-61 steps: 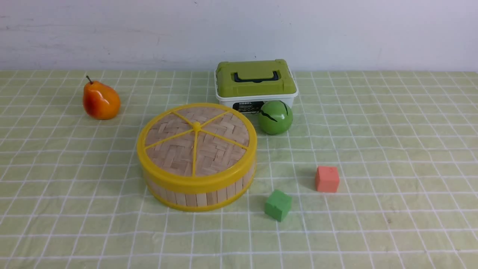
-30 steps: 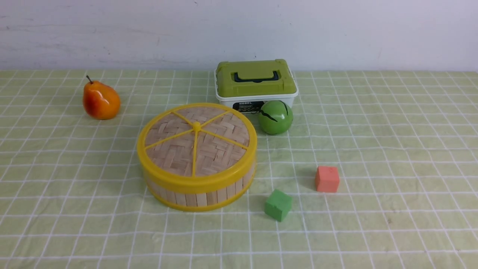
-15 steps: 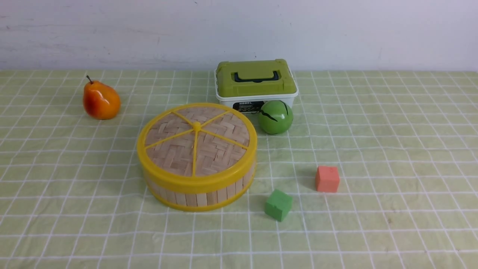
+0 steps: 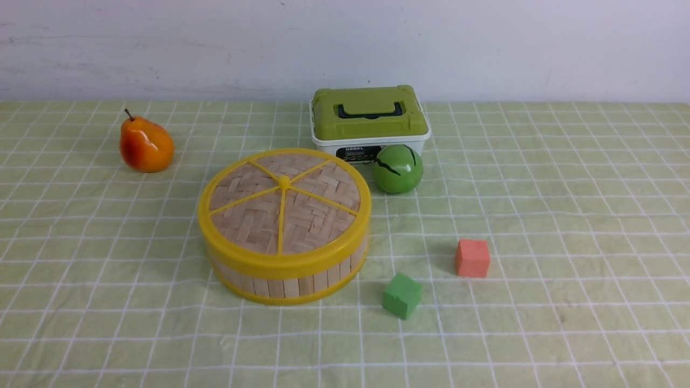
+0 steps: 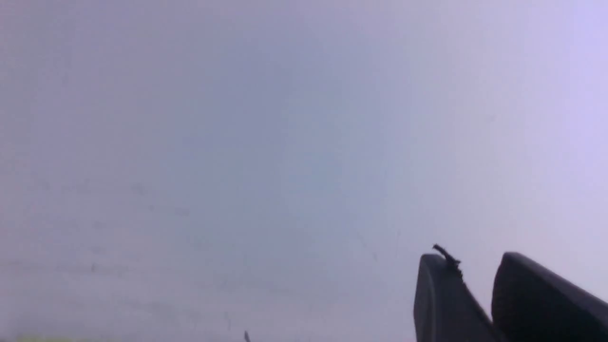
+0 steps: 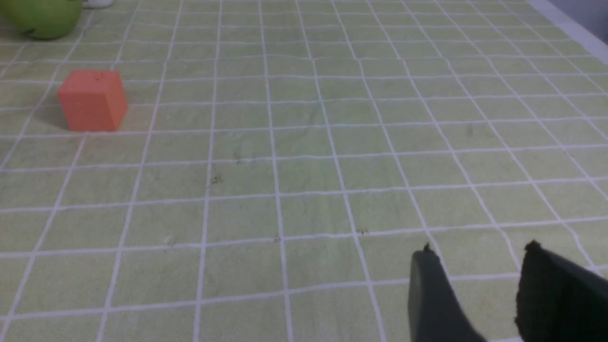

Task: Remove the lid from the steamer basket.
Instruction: Use the left arm to lift the lid of the steamer

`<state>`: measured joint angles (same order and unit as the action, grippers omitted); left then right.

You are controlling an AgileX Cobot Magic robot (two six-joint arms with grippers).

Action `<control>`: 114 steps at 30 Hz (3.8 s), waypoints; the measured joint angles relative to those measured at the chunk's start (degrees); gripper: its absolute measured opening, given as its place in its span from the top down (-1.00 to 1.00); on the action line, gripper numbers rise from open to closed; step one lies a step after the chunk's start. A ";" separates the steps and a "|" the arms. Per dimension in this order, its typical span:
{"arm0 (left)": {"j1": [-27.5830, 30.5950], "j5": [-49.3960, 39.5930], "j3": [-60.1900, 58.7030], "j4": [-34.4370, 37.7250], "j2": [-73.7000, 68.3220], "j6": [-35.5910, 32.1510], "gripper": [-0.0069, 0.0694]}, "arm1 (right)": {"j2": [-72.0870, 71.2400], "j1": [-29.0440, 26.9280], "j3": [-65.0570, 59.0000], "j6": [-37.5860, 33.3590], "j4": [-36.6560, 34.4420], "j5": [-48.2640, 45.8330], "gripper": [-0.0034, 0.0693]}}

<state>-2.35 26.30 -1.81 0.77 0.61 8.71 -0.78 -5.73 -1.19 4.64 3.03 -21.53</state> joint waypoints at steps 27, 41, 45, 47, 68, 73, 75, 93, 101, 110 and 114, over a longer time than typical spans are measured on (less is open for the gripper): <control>0.00 -17.59 37.59 1.65 -24.31 3.38 0.85 | 0.00 0.00 0.00 0.00 0.00 0.00 0.24; 0.00 -57.18 63.19 -2.23 -59.37 16.59 0.85 | 0.00 0.00 0.00 0.00 0.00 0.00 0.24; 0.00 -70.73 71.76 4.11 -68.22 8.70 0.85 | 0.00 0.00 0.00 0.00 0.00 0.00 0.24; 0.00 -76.37 75.68 11.26 -72.93 3.79 0.85 | 0.00 0.00 0.00 0.00 0.00 0.00 0.24; -19.18 -86.20 101.16 9.51 -102.60 -4.75 0.85 | 0.00 0.00 0.00 0.00 0.00 0.00 0.24; -19.88 -89.46 108.76 5.98 -110.79 -4.63 0.67 | 0.00 0.00 0.00 0.00 0.00 0.00 0.24; -19.88 -89.51 110.70 4.60 -113.15 -4.63 0.47 | 0.00 0.00 0.00 0.00 0.00 0.00 0.24; -19.88 -83.58 112.51 -1.63 -121.75 -0.11 0.09 | 0.00 0.00 0.00 0.00 0.00 0.00 0.24; -19.88 -83.78 112.62 -1.95 -121.75 -0.11 0.54 | 0.00 0.00 0.00 0.00 0.00 0.00 0.24; -19.88 -85.31 114.13 -1.95 -121.61 0.38 0.54 | 0.00 0.00 0.00 0.00 0.00 0.00 0.24; -19.88 -86.46 116.61 -1.89 -118.40 0.97 0.54 | 0.00 0.00 0.00 0.00 0.00 0.00 0.24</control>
<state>-22.23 -60.16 114.80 -1.12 -117.79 9.68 -0.78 -5.73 -1.19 4.64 3.03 -21.53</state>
